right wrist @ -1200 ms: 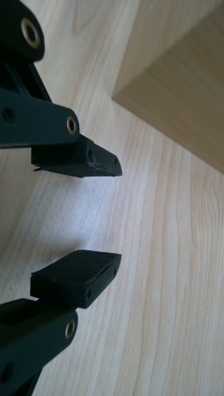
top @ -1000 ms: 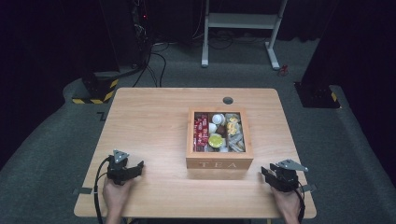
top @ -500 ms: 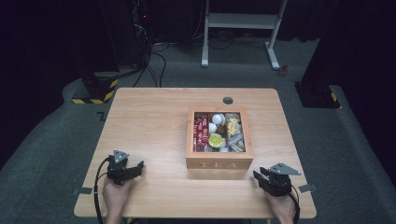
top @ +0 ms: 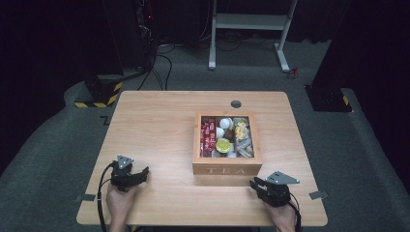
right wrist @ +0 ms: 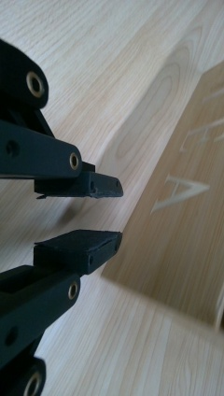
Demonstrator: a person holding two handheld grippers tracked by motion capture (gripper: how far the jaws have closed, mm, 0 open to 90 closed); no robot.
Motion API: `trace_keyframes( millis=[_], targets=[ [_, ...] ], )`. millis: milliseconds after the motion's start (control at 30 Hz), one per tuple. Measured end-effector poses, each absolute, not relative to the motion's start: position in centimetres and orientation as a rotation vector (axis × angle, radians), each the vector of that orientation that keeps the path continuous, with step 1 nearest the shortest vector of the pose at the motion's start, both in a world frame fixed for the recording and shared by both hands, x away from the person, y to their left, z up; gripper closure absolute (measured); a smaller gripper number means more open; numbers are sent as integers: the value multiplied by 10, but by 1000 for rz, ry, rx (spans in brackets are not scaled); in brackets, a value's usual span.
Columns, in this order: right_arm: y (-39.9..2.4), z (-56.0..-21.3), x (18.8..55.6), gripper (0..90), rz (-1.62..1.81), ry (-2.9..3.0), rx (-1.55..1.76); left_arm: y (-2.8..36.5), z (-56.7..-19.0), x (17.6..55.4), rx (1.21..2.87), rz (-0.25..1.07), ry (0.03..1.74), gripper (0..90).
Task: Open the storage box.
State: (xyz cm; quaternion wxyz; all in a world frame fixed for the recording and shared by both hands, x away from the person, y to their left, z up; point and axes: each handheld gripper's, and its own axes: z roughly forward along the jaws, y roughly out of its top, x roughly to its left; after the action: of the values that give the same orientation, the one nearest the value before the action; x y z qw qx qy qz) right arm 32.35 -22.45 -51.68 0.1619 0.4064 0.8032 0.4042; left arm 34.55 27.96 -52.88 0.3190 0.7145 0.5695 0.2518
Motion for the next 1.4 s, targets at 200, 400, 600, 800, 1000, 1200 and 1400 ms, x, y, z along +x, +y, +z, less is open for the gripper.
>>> trace_keyframes(
  millis=[200, 400, 600, 800, 1000, 1200, 1400],
  targets=[
    [-207, -515, 329, 775, 1178, 2345, 1093, 279, -529, 345, 1880, 662, 1498, 231],
    [-196, -516, 334, 829, 1209, 2373, 1061, 279, -529, 345, 1881, 663, 1498, 231],
    [-187, -514, 342, 881, 1251, 2371, 1051, 279, -529, 345, 1881, 664, 1498, 231],
    [-178, -513, 348, 900, 1274, 2381, 1039, 279, -529, 345, 1880, 666, 1497, 231],
    [-172, -510, 351, 900, 1289, 2374, 1040, 279, -529, 345, 1881, 665, 1498, 231],
    [-170, -505, 355, 900, 1307, 2366, 1043, 279, -529, 345, 1882, 664, 1498, 231],
    [-169, -498, 353, 900, 1344, 2335, 1035, 279, -529, 345, 1881, 664, 1498, 231]
  ],
)
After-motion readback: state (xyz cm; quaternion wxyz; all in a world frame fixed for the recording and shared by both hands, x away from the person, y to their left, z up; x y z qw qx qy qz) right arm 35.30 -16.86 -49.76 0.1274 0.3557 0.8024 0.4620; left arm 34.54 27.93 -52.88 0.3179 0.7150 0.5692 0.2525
